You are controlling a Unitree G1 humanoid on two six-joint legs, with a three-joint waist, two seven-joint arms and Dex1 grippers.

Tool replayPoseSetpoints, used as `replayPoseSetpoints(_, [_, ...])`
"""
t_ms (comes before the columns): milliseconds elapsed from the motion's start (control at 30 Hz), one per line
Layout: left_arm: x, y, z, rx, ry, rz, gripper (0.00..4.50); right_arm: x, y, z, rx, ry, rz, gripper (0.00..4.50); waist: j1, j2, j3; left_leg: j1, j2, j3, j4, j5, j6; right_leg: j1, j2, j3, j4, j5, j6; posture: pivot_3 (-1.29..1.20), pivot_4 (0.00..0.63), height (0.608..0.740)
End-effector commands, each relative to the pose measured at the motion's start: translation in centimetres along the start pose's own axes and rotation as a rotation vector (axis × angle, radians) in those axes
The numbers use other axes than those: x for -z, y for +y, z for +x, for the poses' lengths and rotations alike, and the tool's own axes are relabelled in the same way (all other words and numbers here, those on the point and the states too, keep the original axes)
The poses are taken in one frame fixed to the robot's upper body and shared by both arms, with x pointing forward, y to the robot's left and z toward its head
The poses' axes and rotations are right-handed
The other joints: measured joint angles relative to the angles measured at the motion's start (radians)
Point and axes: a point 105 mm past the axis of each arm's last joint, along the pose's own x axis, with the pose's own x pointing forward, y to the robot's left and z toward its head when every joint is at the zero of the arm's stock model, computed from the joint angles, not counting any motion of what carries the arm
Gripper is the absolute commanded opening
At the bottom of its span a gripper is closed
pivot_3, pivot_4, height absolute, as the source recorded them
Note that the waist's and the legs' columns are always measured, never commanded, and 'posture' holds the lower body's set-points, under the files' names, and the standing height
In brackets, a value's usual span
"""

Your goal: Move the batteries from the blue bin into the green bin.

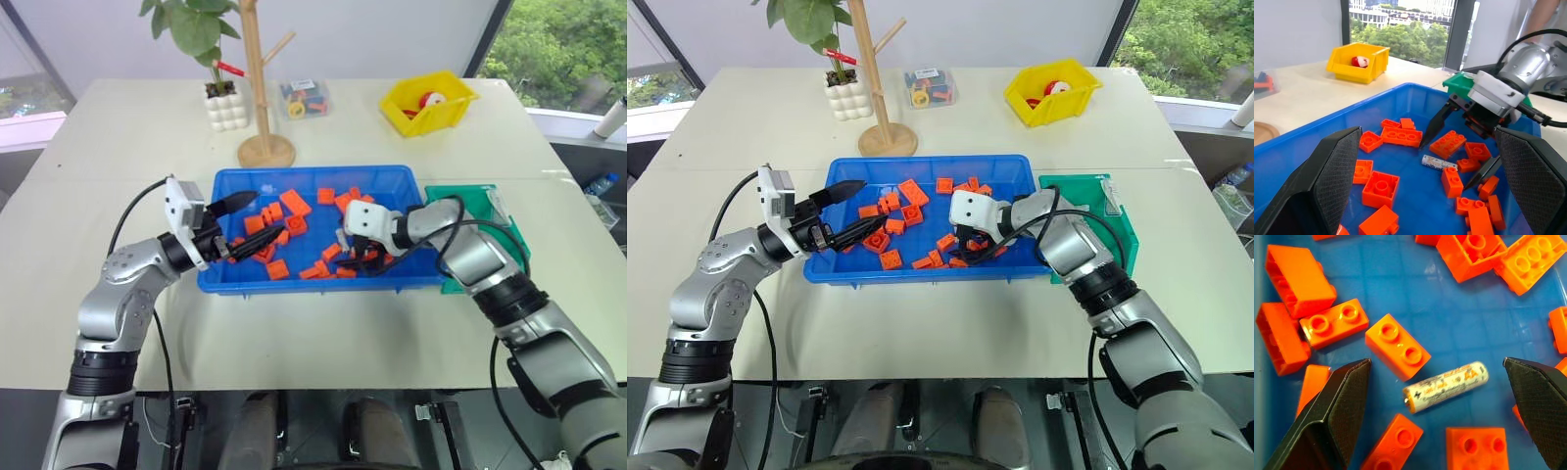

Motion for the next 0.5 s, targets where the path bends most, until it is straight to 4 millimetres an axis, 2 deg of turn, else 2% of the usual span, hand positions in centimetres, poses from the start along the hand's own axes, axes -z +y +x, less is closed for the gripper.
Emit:
replayPoseSetpoints(33, [-1.4, -0.1, -0.2, -0.005, -0.036, 0.046, 4.50, 0.2, -0.5, 0.2, -0.012, 0.008, -0.012, 4.44, 0.000, 0.000, 0.000, 0.000, 0.000, 0.000, 0.000, 0.000, 0.000, 0.000, 0.000, 0.000, 0.000, 0.000, 0.000, 0.00, 0.150, 0.739])
replayPoseSetpoints(200, [-1.4, -0.2, -0.4, -0.014, -0.036, 0.049, 4.50, 0.7, -0.8, 0.8, -0.053, 0.019, 0.046, 4.44, 0.001, 0.000, 0.000, 0.001, 0.000, 0.000, 0.000, 0.000, 0.000, 0.001, 0.000, 0.000, 0.000, 0.000, 0.000, 0.00, 0.150, 0.739])
replayPoseSetpoints(233, [-1.4, -0.2, -0.4, -0.017, -0.037, 0.050, 4.50, 0.8, -0.9, 0.7, -0.061, 0.022, 0.065, 3.93, 0.001, 0.000, 0.000, 0.001, 0.000, 0.000, 0.000, 0.000, 0.000, 0.001, 0.000, 0.000, 0.000, 0.000, 0.000, 0.00, 0.150, 0.739])
replayPoseSetpoints(267, [-1.4, -0.2, -0.5, -0.020, -0.037, 0.051, 4.50, 1.0, -0.8, 0.7, -0.074, 0.030, 0.078, 3.70, 0.001, 0.000, 0.000, 0.001, 0.000, 0.000, 0.000, 0.000, 0.000, 0.001, 0.000, 0.000, 0.000, 0.000, 0.000, 0.00, 0.150, 0.739])
replayPoseSetpoints(300, [-1.5, -0.2, -0.5, -0.023, -0.037, 0.052, 4.50, 1.1, -0.8, 0.6, -0.084, 0.038, 0.089, 3.26, 0.001, 0.000, 0.000, 0.001, 0.000, 0.000, 0.000, 0.000, 0.000, 0.001, 0.000, 0.000, 0.000, 0.000, 0.000, 0.00, 0.150, 0.739])
replayPoseSetpoints(500, [-1.5, -0.2, -0.8, -0.037, -0.038, 0.054, 4.50, 1.7, -0.2, 0.3, -0.118, 0.056, 0.167, 0.45, 0.002, 0.000, 0.000, 0.001, 0.000, 0.000, 0.000, 0.000, 0.000, 0.002, 0.000, 0.000, 0.000, 0.000, 0.000, 0.00, 0.150, 0.739])
